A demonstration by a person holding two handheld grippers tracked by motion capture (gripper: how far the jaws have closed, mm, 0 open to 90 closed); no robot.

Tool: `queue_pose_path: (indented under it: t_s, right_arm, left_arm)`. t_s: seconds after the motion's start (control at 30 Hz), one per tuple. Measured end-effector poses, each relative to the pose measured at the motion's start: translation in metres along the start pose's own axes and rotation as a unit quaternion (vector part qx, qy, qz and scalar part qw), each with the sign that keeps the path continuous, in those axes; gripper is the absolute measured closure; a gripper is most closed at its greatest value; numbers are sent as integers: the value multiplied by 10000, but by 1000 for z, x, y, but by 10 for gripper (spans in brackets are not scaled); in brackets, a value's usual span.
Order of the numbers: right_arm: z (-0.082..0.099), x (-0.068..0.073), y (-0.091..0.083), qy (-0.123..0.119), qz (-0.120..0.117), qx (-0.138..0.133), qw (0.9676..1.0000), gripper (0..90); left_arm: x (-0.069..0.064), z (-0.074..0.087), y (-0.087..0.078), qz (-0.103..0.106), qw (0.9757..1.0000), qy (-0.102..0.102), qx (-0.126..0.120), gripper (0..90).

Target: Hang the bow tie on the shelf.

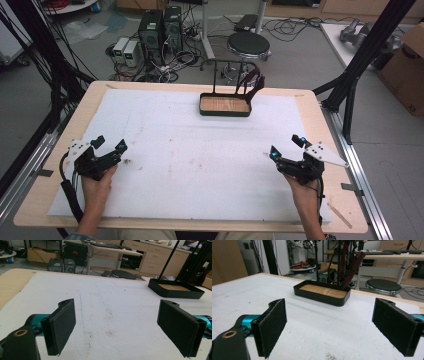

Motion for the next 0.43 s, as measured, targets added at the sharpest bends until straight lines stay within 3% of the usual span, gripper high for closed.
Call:
queue_pose_path:
  t_s: [0.43]
  right_arm:
    - [21,2,-1,115,-9,82,9999,116]
  left_arm:
    - [0,0,-1,-20,10000,0,26,153]
Point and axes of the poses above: each handheld gripper's, and its own axes: y roughly forward along the jaws, z roughly out of its underside, x roughly to its left, the point moved 3 cm from there along y, roughly forward along the jaws, and after that the axes turned 13 degrees about y, right-handed, at the moved point
